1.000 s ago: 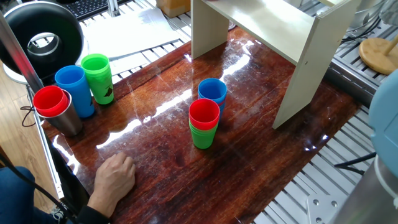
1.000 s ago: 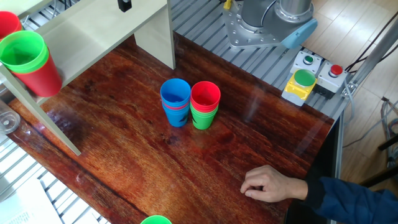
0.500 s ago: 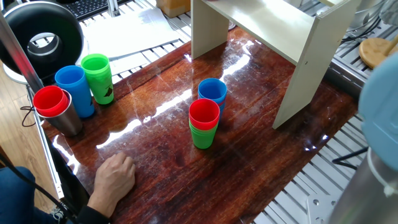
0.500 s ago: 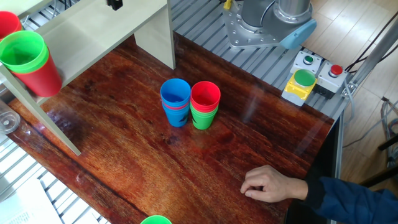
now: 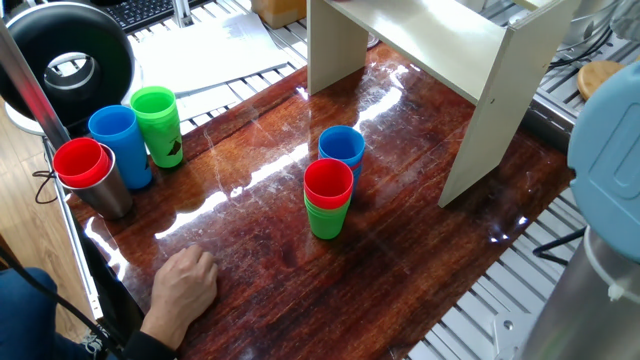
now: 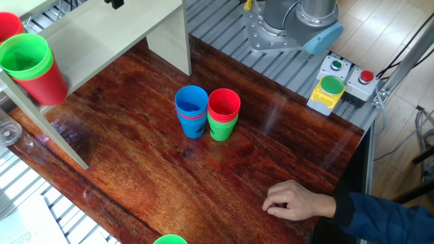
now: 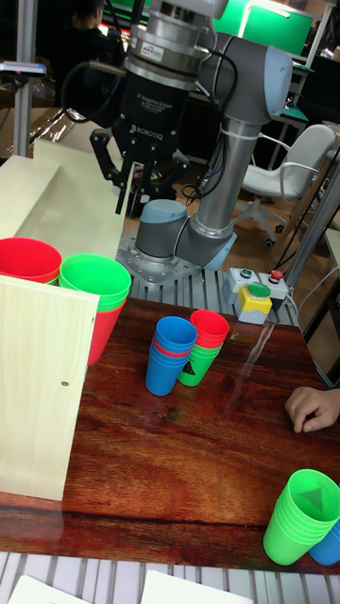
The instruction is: Take the cups off the shelf and stack them together
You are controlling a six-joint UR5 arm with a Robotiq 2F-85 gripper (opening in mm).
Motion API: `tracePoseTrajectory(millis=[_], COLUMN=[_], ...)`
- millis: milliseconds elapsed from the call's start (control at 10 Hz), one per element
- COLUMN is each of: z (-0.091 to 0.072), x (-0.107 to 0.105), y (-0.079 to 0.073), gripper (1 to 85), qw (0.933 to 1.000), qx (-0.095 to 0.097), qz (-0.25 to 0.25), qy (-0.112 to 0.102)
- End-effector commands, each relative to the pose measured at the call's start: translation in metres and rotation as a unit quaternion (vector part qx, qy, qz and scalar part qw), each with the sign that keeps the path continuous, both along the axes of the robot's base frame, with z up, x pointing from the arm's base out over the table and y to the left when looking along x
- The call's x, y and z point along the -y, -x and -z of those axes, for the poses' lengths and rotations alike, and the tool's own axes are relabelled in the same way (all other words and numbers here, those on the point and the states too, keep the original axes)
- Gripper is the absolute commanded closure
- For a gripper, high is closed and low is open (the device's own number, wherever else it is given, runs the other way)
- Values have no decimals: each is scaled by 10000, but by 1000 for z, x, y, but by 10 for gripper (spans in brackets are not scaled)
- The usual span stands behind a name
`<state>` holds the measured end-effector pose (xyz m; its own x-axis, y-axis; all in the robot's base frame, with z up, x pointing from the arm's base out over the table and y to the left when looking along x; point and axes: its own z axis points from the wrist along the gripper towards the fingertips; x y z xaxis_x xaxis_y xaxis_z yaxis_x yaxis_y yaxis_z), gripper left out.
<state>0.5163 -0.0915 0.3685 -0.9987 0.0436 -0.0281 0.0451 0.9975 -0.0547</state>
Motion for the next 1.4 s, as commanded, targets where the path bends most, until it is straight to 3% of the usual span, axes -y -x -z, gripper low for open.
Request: tracePoseTrajectory(millis=[0, 400, 600, 900, 1200, 1300], z=[-3, -4, -5, -7, -24, -26], x=[-3, -3, 3, 7, 31, 37], y=[5, -5, -12, -10, -38, -44], gripper=[633, 677, 703, 663, 513, 513], qw=[9992, 9923, 9912, 9938, 9972, 9978], qx=[-13, 223, 386, 245, 127, 107], qz=[399, 1212, 1267, 1086, 706, 623], qy=[-79, -127, -35, -2, -194, -206])
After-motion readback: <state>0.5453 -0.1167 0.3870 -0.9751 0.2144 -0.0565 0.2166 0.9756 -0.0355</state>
